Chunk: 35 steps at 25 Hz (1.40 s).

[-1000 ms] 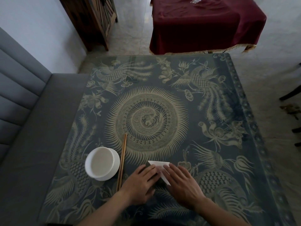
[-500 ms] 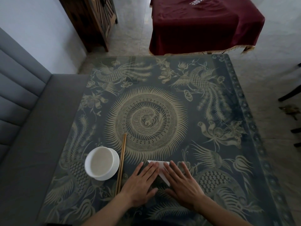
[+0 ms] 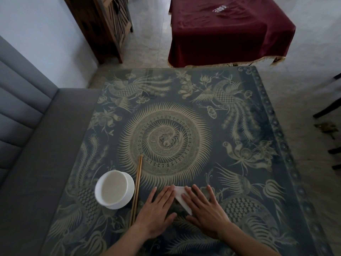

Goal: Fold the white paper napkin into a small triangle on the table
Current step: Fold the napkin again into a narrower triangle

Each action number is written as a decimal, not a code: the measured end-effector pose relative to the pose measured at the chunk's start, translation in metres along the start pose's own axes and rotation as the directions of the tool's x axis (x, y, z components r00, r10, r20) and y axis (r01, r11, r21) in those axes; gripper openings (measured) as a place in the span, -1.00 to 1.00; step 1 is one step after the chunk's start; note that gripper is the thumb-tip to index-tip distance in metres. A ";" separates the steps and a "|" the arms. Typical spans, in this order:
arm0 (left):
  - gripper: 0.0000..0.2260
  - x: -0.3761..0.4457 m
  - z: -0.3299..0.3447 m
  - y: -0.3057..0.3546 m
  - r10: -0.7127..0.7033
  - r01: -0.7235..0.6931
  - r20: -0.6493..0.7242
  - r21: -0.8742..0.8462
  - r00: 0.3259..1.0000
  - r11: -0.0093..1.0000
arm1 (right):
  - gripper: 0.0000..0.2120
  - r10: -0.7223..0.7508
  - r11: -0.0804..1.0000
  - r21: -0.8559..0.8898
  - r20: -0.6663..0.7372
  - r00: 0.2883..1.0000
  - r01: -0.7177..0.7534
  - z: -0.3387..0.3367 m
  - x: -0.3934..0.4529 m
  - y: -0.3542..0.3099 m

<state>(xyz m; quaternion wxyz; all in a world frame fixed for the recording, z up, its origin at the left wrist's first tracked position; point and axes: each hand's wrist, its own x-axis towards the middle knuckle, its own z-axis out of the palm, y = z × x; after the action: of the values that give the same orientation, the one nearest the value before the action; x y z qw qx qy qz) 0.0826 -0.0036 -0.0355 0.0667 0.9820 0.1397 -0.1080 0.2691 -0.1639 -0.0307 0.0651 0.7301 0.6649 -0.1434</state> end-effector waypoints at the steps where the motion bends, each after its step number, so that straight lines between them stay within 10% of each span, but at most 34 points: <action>1: -0.39 -0.001 0.000 -0.003 -0.016 0.016 0.000 0.001 1.000 1.000 | -0.33 -0.001 1.000 -0.003 -0.001 1.000 0.001 -0.001 0.000 0.001; 35: -0.47 -0.002 0.005 -0.004 -0.052 0.052 0.008 -0.055 0.999 0.997 | -0.42 0.065 0.998 0.019 -0.053 0.996 -0.064 -0.010 -0.004 0.015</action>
<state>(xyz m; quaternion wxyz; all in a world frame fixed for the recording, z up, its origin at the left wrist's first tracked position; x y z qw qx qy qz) 0.0785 -0.0009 -0.0403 0.0916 0.9755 0.1678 -0.1090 0.2849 -0.1664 -0.0216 0.0453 0.7552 0.6414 -0.1274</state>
